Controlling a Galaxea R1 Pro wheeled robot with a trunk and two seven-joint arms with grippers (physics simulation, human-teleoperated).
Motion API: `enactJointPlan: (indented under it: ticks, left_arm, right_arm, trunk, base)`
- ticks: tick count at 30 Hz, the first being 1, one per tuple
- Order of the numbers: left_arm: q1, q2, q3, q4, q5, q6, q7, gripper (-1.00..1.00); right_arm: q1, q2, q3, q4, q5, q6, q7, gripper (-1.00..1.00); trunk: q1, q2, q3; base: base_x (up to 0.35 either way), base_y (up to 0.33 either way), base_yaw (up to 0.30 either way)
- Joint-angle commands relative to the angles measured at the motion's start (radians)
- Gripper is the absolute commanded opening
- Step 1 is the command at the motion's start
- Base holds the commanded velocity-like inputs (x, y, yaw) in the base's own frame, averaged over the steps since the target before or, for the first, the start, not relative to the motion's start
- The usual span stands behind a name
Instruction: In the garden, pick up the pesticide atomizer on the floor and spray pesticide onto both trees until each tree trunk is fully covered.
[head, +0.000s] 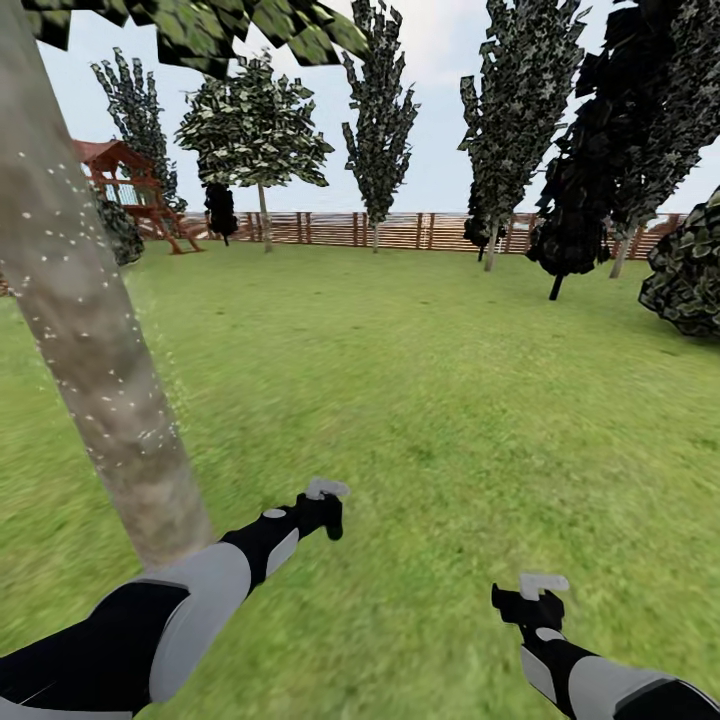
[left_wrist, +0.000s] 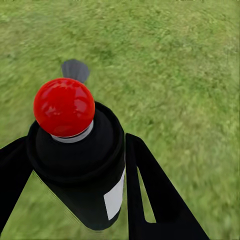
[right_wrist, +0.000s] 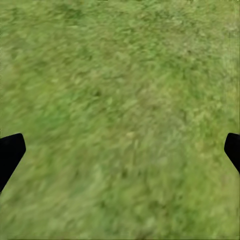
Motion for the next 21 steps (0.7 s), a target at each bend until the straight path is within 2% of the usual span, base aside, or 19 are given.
enactJointPlan:
  ticks: [1,9,21]
  left_arm:
    - [-0.001,0.000,-0.004,0.001,-0.004,-0.006,0.000,-1.00]
    - [-0.002,0.000,-0.004,0.001,-0.004,-0.007,0.000,-1.00]
    - [-0.001,0.000,-0.003,0.000,-0.003,-0.007,0.003,-1.00]
  right_arm:
    - [-0.002,0.003,0.008,0.003,-0.007,-0.005,0.000,1.00]
    - [-0.001,0.023,0.008,0.003,-0.007,-0.005,0.000,1.00]
    - [0.000,0.031,0.008,0.003,-0.007,-0.005,0.000,1.00]
  trunk:
    - [0.001,-0.001,-0.002]
    - [0.001,-0.001,-0.002]
    - [0.001,-0.001,-0.002]
  base:
    - [0.342,-0.143,0.000]
    - [0.328,-0.185,0.000]
    - [0.324,-0.175,0.000]
